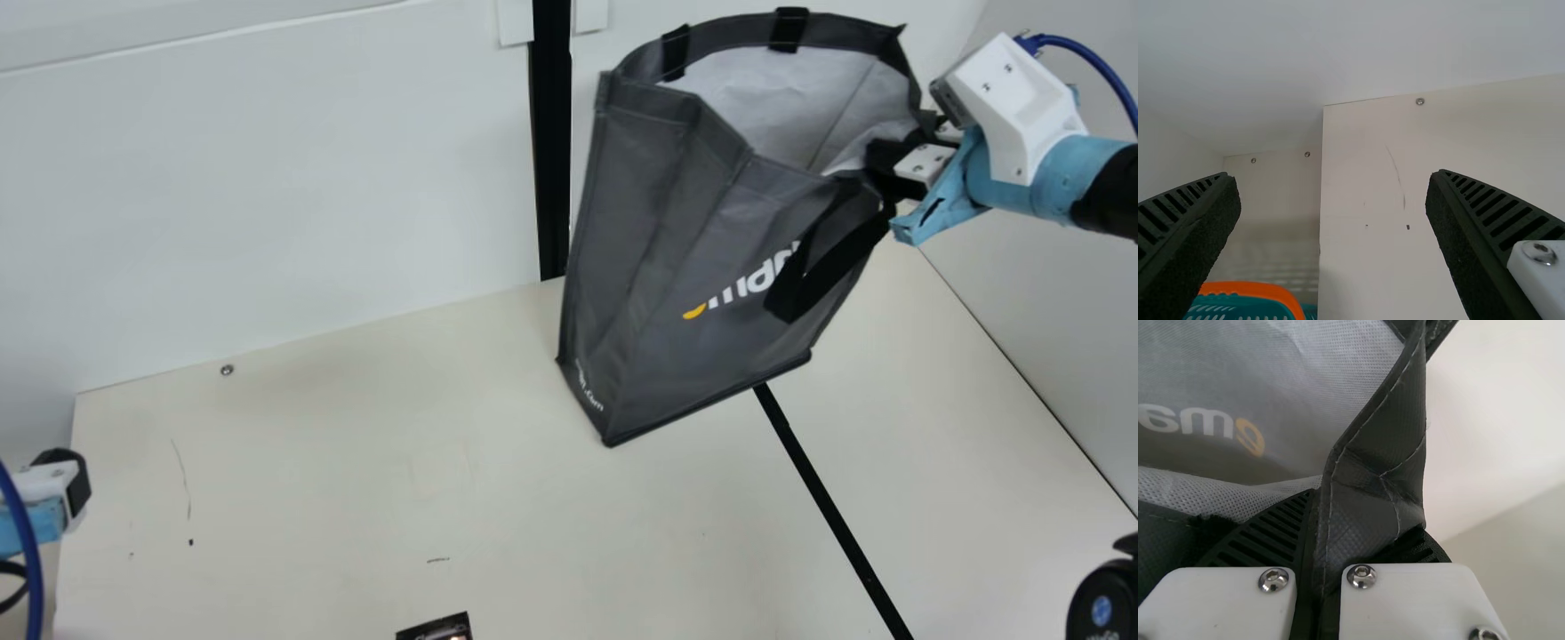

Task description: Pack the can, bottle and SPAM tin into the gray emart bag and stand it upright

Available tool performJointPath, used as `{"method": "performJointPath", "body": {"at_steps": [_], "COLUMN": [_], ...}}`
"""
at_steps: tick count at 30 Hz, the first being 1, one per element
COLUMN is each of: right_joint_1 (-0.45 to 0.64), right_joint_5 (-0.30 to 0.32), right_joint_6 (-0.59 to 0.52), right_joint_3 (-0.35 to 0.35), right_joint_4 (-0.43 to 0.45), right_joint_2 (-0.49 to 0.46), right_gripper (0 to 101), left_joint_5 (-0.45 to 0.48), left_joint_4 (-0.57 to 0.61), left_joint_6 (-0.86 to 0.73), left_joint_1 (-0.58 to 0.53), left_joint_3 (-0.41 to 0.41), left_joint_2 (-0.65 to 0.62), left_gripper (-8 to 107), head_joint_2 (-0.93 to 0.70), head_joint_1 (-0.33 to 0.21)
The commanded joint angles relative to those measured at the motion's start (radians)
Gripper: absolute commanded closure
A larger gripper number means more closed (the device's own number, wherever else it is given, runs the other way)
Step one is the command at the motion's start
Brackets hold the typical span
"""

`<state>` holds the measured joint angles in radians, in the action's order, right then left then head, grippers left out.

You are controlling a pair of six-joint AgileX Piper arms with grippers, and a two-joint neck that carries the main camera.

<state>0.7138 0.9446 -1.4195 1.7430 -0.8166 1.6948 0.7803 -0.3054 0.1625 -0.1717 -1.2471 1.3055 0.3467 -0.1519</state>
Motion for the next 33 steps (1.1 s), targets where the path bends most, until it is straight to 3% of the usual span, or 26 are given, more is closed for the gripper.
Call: {"method": "performJointPath", "body": {"at_steps": [1, 23, 30, 33], "right_joint_1": [0.023, 0.218, 0.254, 0.261], "right_joint_5": [0.002, 0.018, 0.021, 0.015], "right_joint_6": [0.001, 0.04, 0.054, 0.064], "right_joint_3": [0.012, 0.217, 0.249, 0.247], "right_joint_4": [0.01, 0.2, 0.226, 0.234], "right_joint_2": [0.004, 0.097, 0.113, 0.113], "right_gripper": [101, 101, 101, 91], "left_joint_5": [0.0, 0.0, 0.0, 0.0], "left_joint_4": [0.0, 0.0, 0.0, 0.0], "left_joint_6": [0.0, 0.0, 0.0, 0.0], "left_joint_1": [0.0, 0.0, 0.0, 0.0], "left_joint_3": [0.0, 0.0, 0.0, 0.0], "left_joint_2": [0.0, 0.0, 0.0, 0.0], "left_gripper": [9, 9, 9, 9], "head_joint_2": [0.002, 0.002, 0.002, 0.002], "head_joint_1": [-0.023, -0.023, -0.023, -0.023]}}
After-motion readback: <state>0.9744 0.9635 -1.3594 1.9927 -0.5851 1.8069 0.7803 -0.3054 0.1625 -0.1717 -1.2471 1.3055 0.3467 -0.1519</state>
